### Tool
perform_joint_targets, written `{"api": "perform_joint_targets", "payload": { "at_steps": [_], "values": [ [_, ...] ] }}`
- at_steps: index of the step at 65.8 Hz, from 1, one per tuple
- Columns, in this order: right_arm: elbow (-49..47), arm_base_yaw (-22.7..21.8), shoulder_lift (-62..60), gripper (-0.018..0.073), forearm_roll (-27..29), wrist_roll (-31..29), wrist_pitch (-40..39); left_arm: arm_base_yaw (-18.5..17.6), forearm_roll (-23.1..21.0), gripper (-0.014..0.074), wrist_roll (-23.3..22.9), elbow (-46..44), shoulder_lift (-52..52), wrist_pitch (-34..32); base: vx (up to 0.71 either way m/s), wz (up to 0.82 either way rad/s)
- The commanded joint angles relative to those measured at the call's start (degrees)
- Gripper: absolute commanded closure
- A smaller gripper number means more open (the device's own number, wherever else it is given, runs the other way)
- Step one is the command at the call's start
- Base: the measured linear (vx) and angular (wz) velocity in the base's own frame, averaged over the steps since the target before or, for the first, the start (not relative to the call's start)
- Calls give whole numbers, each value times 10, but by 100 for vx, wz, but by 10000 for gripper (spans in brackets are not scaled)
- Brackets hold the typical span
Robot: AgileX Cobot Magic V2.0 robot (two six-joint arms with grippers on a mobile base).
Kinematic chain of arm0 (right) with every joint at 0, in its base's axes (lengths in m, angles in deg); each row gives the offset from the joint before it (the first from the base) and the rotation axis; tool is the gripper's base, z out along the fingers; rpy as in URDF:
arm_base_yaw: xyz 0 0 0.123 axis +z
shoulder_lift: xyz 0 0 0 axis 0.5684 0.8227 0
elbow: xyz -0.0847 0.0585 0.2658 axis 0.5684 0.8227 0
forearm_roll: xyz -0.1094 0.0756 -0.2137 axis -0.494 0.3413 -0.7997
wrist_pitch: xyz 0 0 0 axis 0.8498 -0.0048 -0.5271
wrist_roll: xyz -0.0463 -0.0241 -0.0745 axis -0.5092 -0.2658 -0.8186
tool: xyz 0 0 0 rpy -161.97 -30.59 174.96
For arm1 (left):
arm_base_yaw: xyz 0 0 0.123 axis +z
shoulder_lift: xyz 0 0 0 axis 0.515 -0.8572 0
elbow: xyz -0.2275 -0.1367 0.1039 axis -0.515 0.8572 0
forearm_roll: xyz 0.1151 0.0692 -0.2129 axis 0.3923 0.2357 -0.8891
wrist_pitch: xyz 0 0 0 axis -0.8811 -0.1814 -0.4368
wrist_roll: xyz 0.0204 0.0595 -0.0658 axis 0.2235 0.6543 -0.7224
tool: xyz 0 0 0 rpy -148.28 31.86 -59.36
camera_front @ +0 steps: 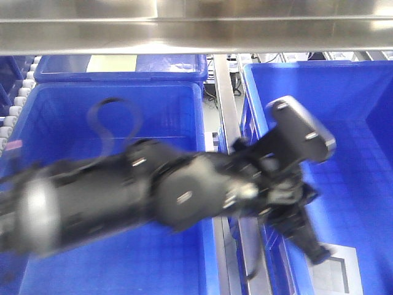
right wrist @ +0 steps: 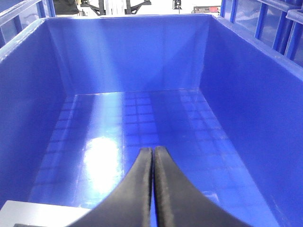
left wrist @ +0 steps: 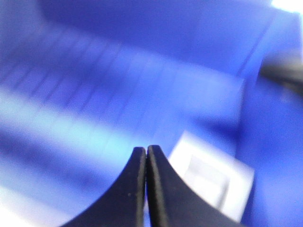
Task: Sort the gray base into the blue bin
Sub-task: 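Lift the open left gripper and withdraw it from the bin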
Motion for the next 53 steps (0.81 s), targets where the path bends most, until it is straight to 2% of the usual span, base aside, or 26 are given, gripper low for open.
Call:
{"api": "perform_joint_targets", "payload": {
  "at_steps": [1,29,40,53],
  "values": [
    [3,-1,2,564,-3,-5,-21,-3,25,604,-35,29,65,-60,0,0],
    [3,-1,2,564,-3,-5,-21,1,25,604,-36,217,236,-100,0,0],
    [3,-1,2,564,-3,-5,-21,40,25,603,-79,269,303,-79,0,0],
    [3,-1,2,564,-3,-5,-21,82,25,603,-80,326,401,-67,0,0]
  ]
}}
